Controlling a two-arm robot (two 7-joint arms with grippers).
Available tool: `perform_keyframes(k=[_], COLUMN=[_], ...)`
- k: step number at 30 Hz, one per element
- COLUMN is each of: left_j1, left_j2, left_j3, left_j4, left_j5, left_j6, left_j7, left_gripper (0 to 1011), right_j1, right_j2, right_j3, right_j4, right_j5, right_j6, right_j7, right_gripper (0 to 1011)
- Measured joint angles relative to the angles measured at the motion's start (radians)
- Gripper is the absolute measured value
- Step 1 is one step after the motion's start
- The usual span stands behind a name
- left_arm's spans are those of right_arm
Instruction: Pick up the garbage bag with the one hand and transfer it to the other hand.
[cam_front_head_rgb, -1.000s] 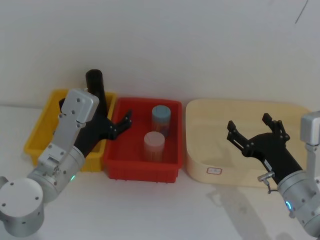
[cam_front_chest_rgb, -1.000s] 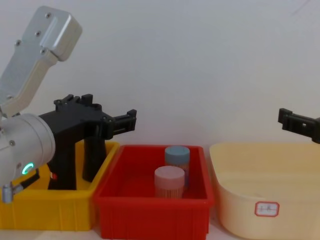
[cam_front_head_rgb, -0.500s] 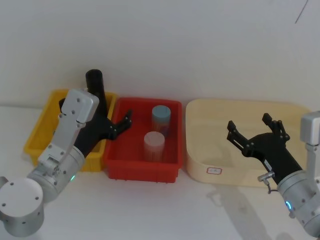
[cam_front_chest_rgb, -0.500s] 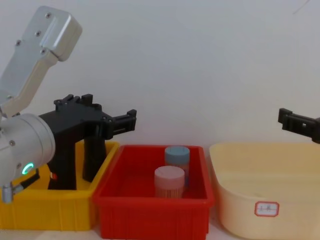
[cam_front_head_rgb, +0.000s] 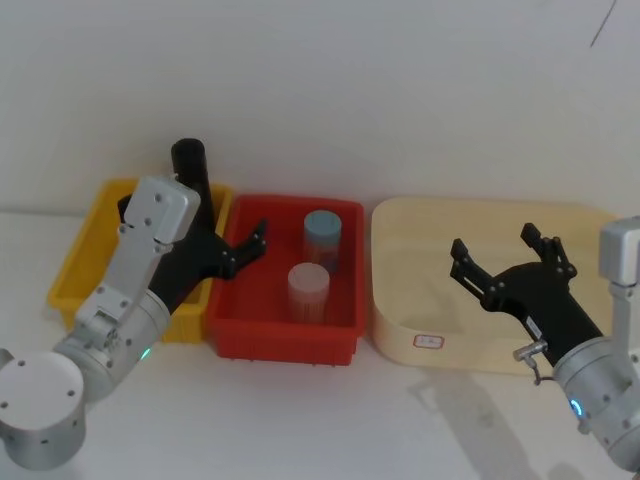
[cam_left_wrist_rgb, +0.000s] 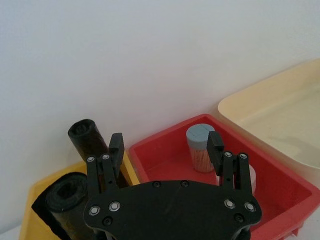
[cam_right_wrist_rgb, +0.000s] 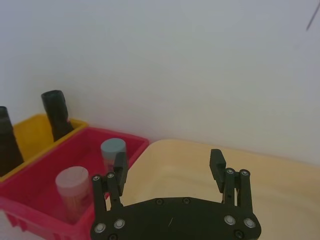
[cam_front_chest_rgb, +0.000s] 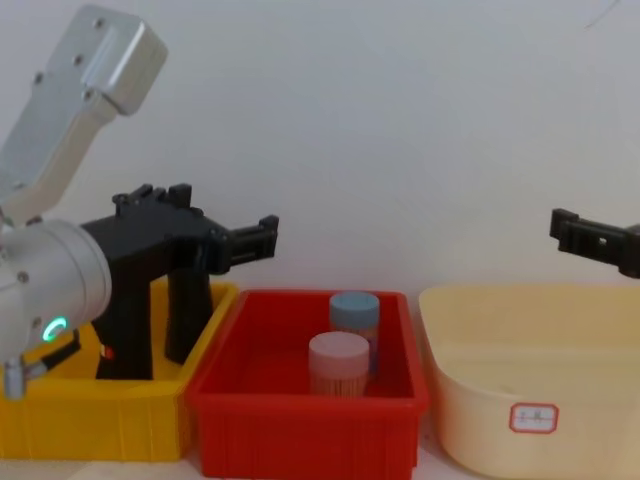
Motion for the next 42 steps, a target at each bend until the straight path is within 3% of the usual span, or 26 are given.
perform_keyframes(k=[5,14,21,23,25,35,42], left_j1=[-0.009,-0.038,-0.033,-0.028,-0.013,0.049,0.081], left_j2=[0.010,0.049,0.093,0.102,0.119,0.145,0.142], left_j3=[-0.007,-0.052,-0.118,-0.133,-0.171,-0.268,-0.297], left_j4=[-0.031,-0.131,-0.197,-0.207,-0.224,-0.221,-0.184], left_j5=[-0.010,-0.047,-0.082,-0.092,-0.113,-0.178,-0.200], left_j6=[0.028,0.143,0.239,0.262,0.300,0.370,0.370], left_j7=[-0.022,-0.060,-0.075,-0.077,-0.082,-0.101,-0.116], left_gripper=[1001,1001,1001,1001,1001,1001,1001], right_j1=[0.015,0.116,0.226,0.233,0.281,0.354,0.375], right_j2=[0.007,0.019,0.016,0.015,0.009,-0.004,-0.008], right_j3=[0.002,0.000,-0.019,-0.022,-0.036,-0.063,-0.072], right_j4=[-0.021,-0.017,0.052,0.061,0.105,0.193,0.231], right_j5=[0.012,0.072,0.117,0.121,0.141,0.173,0.194], right_j6=[0.033,0.119,0.158,0.161,0.173,0.189,0.199], right_j7=[0.020,0.113,0.196,0.203,0.240,0.295,0.309], right_gripper=[1002,1001,1001,1002,1002,1001,1001])
